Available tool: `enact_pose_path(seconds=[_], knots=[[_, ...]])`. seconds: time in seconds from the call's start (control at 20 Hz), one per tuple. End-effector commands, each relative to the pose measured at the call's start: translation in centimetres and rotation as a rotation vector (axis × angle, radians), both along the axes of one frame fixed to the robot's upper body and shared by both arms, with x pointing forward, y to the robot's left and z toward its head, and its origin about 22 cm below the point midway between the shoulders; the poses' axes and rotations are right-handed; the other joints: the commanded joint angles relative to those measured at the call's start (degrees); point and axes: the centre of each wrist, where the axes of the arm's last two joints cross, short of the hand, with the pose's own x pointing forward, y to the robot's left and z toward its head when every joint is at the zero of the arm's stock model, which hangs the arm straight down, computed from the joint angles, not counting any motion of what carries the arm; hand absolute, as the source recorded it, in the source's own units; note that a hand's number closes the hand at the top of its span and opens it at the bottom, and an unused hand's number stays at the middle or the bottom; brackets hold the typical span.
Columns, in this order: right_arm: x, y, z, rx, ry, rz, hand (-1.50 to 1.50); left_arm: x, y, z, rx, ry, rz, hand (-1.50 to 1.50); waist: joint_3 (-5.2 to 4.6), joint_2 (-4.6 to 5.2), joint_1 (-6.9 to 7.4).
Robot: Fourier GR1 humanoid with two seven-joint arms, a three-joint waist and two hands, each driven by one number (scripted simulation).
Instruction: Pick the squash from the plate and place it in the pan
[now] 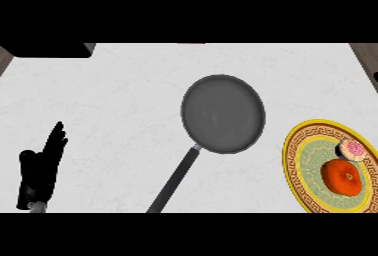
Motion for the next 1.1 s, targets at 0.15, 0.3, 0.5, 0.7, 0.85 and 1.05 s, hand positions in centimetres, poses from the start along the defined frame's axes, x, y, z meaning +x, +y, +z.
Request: enact_pose_path(seconds=[0.15, 0.3, 0.5, 0.7, 0.85, 1.05], knots=[[1.2, -2.0, -1.1, 0.159, 0.180, 0.203, -1.50, 1.4, -2.2, 1.1, 0.102, -0.062, -0.131, 0.00, 0.37, -0.91, -0.34], [0.4, -4.3, 2.0, -0.470, 0.294, 0.131, -1.50, 1.0, -2.2, 1.4, 0.081, -0.054, -0.203, 0.00, -0.35, -0.49, -0.24], [-2.6, -10.8, -2.0, 0.091, 0.501, -0.250, -1.50, 1.3, -0.9, 2.6, 0.101, -0.047, -0.208, 0.00, 0.25, -1.16, -1.74], [-5.6, -14.4, -1.2, -0.236, 0.613, -0.147, -1.50, 0.0, -2.8, 1.2, 0.065, -0.042, -0.206, 0.00, 0.26, -1.14, -1.27], [-4.6, -16.1, 1.6, -0.410, 0.616, -0.107, -1.50, -0.3, -2.3, 1.9, 0.078, -0.050, -0.231, 0.00, 0.31, -1.01, 0.20], [-3.9, -15.6, 3.1, -0.531, 0.684, 0.045, -1.50, 1.9, -2.2, 3.0, 0.077, -0.055, -0.236, 0.00, 0.25, -0.95, -0.50]])
